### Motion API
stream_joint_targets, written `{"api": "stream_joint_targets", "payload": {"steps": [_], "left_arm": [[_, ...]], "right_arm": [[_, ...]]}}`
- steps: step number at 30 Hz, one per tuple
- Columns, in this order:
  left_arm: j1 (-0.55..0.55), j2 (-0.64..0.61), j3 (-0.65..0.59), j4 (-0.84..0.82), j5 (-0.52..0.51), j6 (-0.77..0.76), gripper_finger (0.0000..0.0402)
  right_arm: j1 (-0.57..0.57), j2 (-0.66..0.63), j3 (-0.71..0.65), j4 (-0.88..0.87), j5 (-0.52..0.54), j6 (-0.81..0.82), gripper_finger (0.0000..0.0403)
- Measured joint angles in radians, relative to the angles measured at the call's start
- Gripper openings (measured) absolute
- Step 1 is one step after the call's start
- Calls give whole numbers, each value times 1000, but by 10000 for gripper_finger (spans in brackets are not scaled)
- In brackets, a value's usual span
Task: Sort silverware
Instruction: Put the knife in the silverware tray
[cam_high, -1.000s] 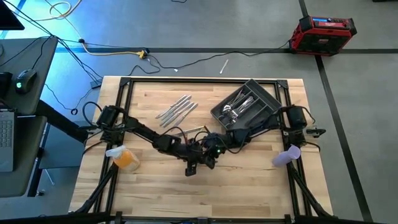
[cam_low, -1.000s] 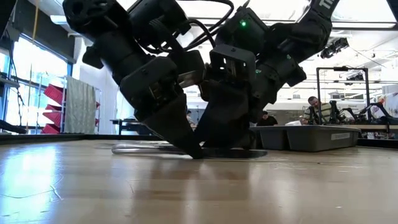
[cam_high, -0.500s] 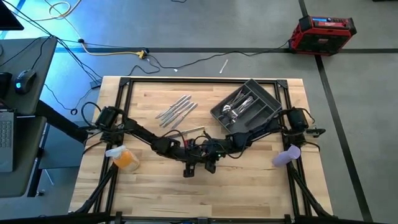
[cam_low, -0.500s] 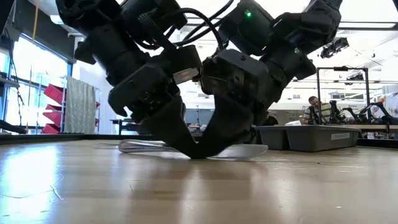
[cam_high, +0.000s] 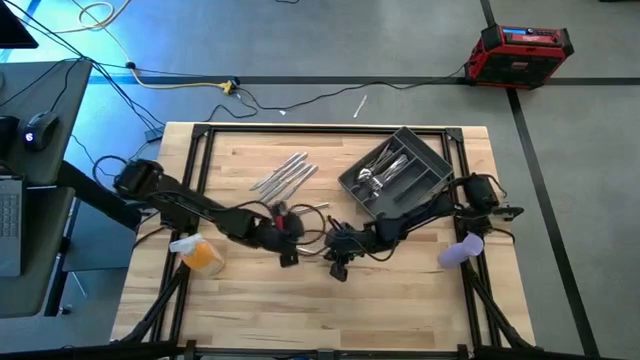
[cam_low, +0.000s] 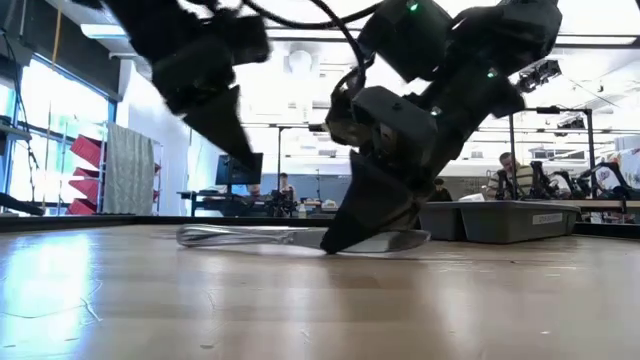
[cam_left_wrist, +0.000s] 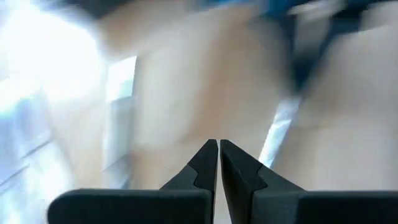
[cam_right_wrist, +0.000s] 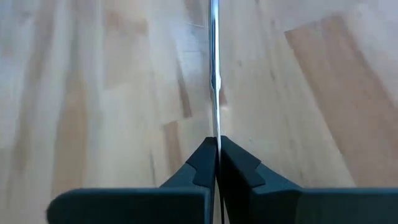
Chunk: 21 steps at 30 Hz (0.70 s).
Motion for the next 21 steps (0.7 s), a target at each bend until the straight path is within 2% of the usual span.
{"api": "stream_joint_targets", "payload": {"steps": [3,5,7,10,12,14,17,21], "left_arm": [[-37,-57,-32,-114,-178,-112,1],[-61,-109,-74,-79,-209,-147,3],[-75,-156,-132,13,-199,-151,11],[-82,-211,-229,248,-168,-96,31],[-74,-231,-286,424,-119,-45,46],[-56,-233,-328,555,-59,-11,59],[-29,-229,-358,650,-10,-5,72],[-4,-190,-371,768,31,-11,82]], "right_arm": [[6,-49,-30,-18,143,20,0],[6,-90,-70,19,217,35,1],[6,-144,-128,121,261,48,1],[8,-212,-247,386,284,30,0],[7,-247,-318,596,291,4,0],[7,-271,-370,731,299,6,0],[15,-272,-401,744,332,-1,0],[40,-272,-376,766,376,-51,0]]}}
